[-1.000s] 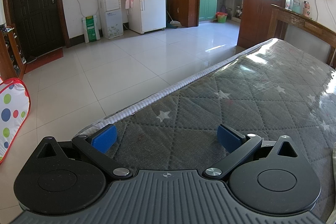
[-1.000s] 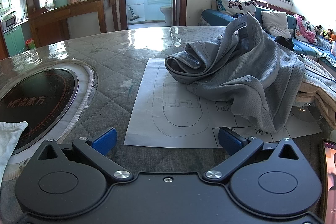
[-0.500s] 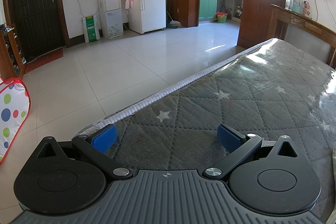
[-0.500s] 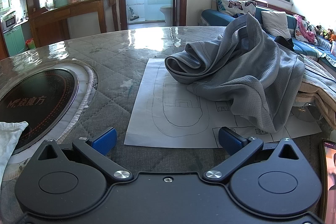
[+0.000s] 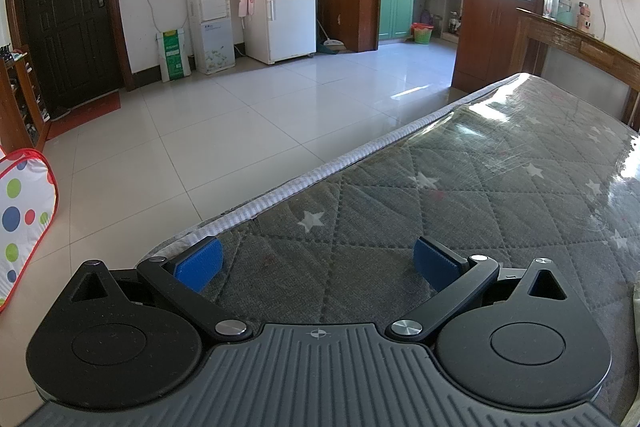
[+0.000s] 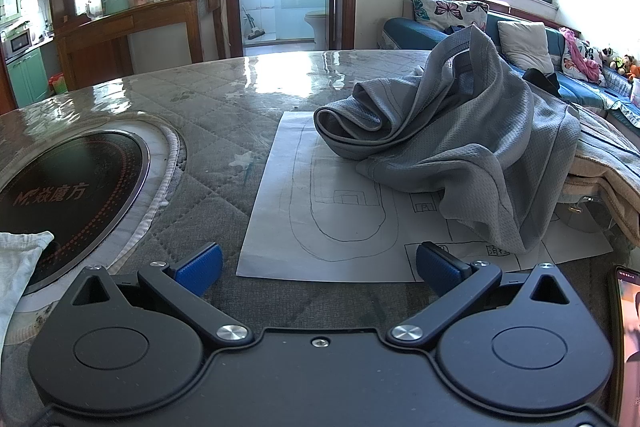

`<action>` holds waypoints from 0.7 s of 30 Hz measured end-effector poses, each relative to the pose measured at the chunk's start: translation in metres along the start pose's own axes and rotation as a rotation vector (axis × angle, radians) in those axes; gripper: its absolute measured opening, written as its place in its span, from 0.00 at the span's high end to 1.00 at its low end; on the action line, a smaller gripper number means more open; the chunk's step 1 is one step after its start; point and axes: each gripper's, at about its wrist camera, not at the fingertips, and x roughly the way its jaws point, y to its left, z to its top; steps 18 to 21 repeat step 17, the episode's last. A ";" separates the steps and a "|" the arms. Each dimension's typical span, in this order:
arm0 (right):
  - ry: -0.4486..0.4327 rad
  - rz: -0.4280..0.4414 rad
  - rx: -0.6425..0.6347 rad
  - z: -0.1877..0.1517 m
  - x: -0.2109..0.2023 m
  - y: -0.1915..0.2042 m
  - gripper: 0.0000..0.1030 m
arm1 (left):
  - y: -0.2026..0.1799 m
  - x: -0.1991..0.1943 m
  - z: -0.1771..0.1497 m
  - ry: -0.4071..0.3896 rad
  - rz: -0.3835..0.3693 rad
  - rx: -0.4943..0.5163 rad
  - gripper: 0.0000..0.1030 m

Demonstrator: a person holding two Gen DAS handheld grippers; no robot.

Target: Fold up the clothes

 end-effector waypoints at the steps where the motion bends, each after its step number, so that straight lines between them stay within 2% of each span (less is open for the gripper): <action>1: 0.000 0.000 0.000 0.000 0.000 0.000 0.00 | 0.000 0.000 0.000 0.000 0.000 0.000 0.00; 21: 0.000 0.000 0.000 0.000 0.000 0.000 0.00 | -0.001 0.000 0.000 0.000 0.000 0.000 0.00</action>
